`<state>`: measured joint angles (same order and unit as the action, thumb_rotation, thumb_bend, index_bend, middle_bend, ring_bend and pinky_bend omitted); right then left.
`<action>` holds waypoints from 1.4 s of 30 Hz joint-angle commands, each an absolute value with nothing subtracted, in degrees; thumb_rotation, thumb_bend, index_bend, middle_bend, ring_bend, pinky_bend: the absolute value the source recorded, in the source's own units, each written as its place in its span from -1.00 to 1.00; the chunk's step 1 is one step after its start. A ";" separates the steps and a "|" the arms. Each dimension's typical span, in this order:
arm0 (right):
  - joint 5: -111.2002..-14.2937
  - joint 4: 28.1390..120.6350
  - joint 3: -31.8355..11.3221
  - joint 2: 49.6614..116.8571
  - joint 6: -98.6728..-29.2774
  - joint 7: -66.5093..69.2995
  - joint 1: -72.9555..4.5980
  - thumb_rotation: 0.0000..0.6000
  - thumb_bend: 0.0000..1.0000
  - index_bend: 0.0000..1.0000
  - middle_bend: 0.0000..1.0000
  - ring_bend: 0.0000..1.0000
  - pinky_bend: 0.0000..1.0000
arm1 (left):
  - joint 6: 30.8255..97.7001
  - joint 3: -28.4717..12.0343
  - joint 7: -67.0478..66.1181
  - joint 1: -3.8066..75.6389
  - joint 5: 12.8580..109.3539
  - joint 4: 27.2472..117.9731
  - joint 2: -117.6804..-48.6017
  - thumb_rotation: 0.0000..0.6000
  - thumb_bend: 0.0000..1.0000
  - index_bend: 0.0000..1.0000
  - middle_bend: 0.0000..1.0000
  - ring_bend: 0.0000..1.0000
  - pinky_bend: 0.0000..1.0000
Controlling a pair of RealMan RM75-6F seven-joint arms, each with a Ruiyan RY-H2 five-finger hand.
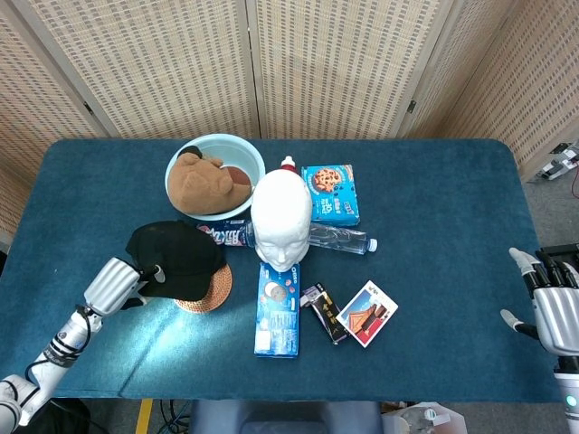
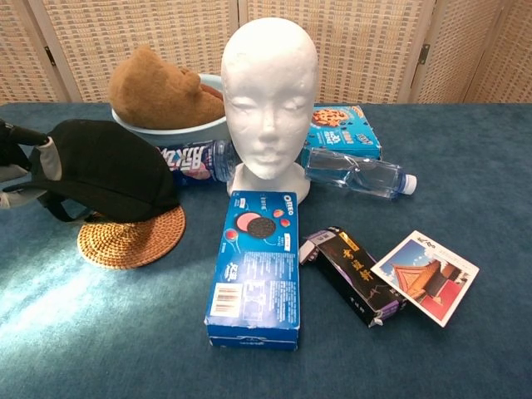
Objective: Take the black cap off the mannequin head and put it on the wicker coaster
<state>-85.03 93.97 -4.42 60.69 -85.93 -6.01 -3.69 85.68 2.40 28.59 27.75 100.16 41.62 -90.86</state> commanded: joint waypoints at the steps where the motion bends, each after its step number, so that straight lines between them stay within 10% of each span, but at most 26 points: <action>1: -84.94 93.95 -4.43 60.73 -85.76 -6.03 -3.76 1.00 -0.93 -0.75 -0.61 -0.79 -0.65 | 78.10 3.82 22.62 28.45 97.98 49.55 -85.85 1.00 -0.24 -0.14 1.00 1.00 1.00; 10: -84.39 93.76 -4.65 60.87 -85.36 -6.08 -3.94 1.00 -0.93 -0.75 -0.61 -0.79 -0.65 | 60.37 3.46 4.56 30.13 87.68 73.68 -72.34 1.00 -0.34 -0.97 0.81 0.93 1.00; 17: -84.60 93.97 -4.75 60.89 -85.29 -6.26 -4.17 1.00 -0.93 -0.75 -0.61 -0.79 -0.65 | 56.35 2.56 -7.99 29.79 80.17 85.70 -65.68 1.00 -0.45 -1.00 0.60 0.79 1.00; 23: -84.77 94.03 -4.78 60.88 -85.29 -6.28 -4.29 1.00 -0.93 -0.75 -0.61 -0.79 -0.65 | 57.01 1.58 -16.59 28.63 73.37 93.90 -61.98 1.00 -0.54 -1.00 0.13 0.26 0.96; 29: -84.92 93.80 -4.75 60.96 -85.36 -5.96 -4.30 1.00 -0.93 -0.75 -0.61 -0.79 -0.65 | 58.95 0.87 -21.39 27.54 68.44 98.91 -60.15 1.00 -0.63 -1.00 -0.33 -0.20 0.52; 42: -85.21 93.47 -4.58 60.54 -84.99 -5.47 -4.49 1.00 -0.93 -0.73 -0.61 -0.79 -0.65 | 77.31 -4.47 -10.72 20.09 73.33 95.74 -64.66 1.00 -0.65 -1.00 -0.44 -0.28 0.32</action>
<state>-85.16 93.49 -4.62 60.56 -85.05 -5.44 -4.46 73.69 -2.96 -13.66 22.23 71.83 96.75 -63.38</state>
